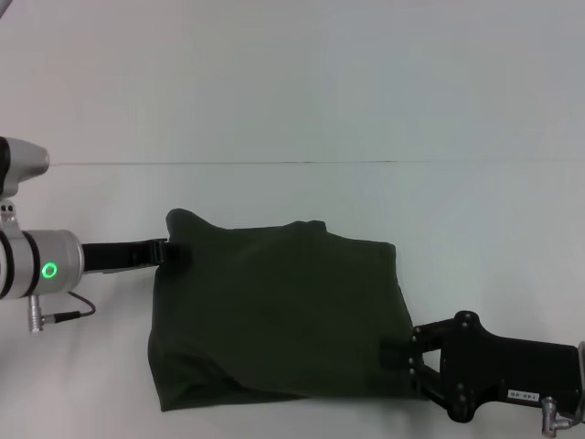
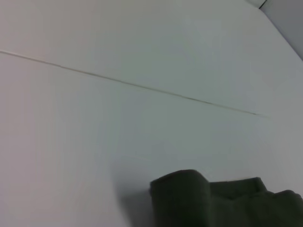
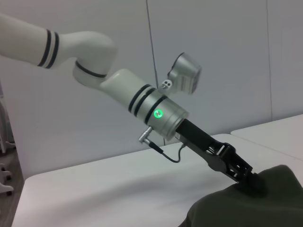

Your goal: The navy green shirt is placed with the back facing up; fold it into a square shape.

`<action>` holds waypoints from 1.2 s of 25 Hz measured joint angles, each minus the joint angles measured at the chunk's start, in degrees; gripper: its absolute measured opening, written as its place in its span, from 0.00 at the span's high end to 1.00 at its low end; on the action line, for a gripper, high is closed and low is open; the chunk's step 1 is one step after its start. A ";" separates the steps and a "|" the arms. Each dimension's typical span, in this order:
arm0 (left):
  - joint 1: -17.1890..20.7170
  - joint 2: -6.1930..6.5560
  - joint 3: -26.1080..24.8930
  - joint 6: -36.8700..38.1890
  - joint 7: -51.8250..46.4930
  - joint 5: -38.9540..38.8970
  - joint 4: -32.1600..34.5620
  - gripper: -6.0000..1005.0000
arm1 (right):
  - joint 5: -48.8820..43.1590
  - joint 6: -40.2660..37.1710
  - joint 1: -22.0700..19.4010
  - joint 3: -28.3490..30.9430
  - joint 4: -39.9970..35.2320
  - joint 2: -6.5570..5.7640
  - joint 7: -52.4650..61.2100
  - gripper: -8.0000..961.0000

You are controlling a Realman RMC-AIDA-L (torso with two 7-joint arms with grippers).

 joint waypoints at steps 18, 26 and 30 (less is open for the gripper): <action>8.56 1.06 -15.45 32.33 19.83 -8.13 8.78 0.27 | 0.36 1.49 0.49 5.56 -0.59 -0.07 2.50 0.52; 15.58 -0.45 -16.01 43.89 39.65 -7.95 9.93 0.05 | 0.08 0.46 -2.54 6.66 -0.98 -0.14 -2.83 0.25; 20.18 -2.01 -16.38 46.81 50.13 -7.66 9.65 0.05 | -0.15 0.13 -4.12 6.22 0.67 -0.18 -5.08 0.11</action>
